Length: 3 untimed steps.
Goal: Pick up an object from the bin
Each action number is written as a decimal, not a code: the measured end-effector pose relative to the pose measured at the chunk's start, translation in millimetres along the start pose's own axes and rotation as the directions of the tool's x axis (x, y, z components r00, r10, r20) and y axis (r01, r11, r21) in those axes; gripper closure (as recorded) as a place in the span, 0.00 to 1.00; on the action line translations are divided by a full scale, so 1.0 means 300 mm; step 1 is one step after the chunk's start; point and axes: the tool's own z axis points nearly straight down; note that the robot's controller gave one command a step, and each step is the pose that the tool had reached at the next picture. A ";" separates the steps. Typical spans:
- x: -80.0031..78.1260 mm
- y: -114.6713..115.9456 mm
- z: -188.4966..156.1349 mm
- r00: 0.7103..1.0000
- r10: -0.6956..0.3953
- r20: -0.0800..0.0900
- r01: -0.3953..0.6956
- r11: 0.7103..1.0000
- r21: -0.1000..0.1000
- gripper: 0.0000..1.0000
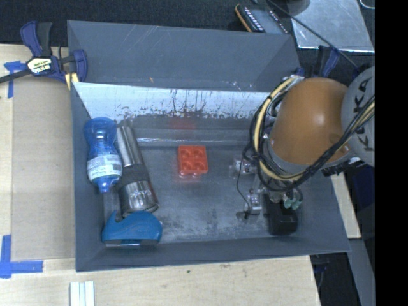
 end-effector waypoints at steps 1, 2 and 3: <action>-0.006 0.000 -0.014 1.000 0.000 0.009 0.000 1.000 0.000 0.00; -0.016 -0.008 -0.012 1.000 -0.005 0.007 0.005 1.000 -0.001 0.00; -0.038 -0.028 0.037 0.997 -0.080 0.009 0.080 0.997 0.001 0.00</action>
Offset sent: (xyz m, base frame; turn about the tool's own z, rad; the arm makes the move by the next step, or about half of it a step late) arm 0.0723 -0.0999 -0.0163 -0.0225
